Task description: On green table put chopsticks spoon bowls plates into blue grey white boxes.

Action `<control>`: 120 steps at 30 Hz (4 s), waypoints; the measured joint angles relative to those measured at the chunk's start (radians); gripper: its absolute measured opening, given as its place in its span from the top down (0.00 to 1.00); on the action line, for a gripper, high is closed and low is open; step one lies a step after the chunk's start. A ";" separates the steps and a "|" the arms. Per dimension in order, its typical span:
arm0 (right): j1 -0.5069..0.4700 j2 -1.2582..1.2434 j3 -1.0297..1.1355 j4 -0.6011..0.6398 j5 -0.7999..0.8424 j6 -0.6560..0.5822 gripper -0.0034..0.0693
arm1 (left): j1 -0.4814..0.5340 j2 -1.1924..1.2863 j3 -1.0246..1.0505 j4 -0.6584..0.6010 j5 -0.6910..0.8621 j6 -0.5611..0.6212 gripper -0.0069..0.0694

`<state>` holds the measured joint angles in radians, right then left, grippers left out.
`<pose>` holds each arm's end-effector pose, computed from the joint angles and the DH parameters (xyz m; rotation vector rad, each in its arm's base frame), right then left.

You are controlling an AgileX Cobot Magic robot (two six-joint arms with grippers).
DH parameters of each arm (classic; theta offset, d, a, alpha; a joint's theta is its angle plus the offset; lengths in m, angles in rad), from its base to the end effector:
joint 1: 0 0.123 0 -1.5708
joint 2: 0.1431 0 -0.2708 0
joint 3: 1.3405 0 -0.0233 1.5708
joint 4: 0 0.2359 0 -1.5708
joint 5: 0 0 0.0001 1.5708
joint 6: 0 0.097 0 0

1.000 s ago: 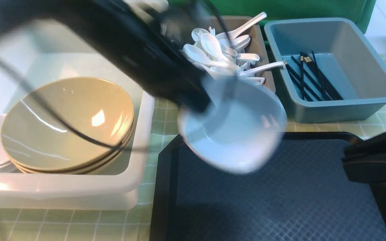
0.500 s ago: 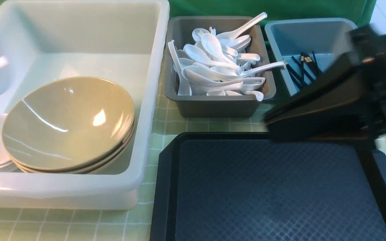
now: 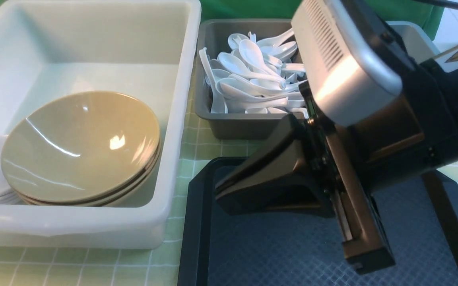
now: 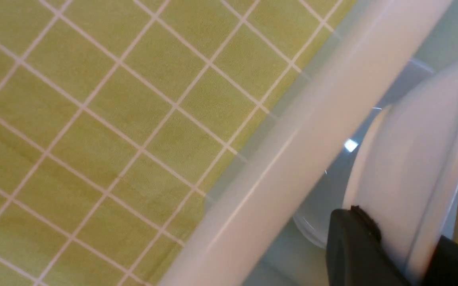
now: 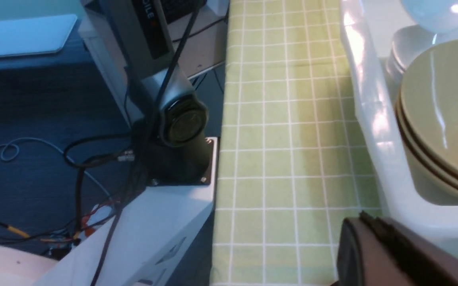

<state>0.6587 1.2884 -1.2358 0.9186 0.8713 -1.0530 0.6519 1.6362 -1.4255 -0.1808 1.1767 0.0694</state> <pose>0.1705 0.2066 0.3797 -1.3599 1.6659 0.8812 0.2634 0.1808 0.2899 -0.8745 2.6869 -0.0981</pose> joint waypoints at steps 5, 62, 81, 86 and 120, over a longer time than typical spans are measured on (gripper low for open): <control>0.000 0.000 0.000 0.001 -0.005 -0.001 0.92 | -0.082 0.080 0.000 0.026 -0.022 0.050 0.89; -0.412 -0.558 0.335 -0.626 -0.224 0.727 0.89 | -0.863 -0.669 0.237 -0.039 0.059 -0.032 0.91; -0.412 -1.108 0.848 -0.562 -0.390 0.744 0.92 | -0.897 -1.312 0.853 -0.192 -0.303 0.011 0.91; -0.412 -1.108 0.850 -0.560 -0.390 0.744 0.92 | -0.897 -1.312 0.853 -0.194 -0.323 0.014 0.91; -0.412 -1.108 0.850 -0.560 -0.387 0.744 0.89 | -0.729 -1.649 1.447 0.283 -0.825 -0.193 0.91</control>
<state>0.2470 0.1804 -0.3861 0.3589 0.4846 -0.3089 -0.0767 -0.0128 0.0218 0.1019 0.3522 -0.1236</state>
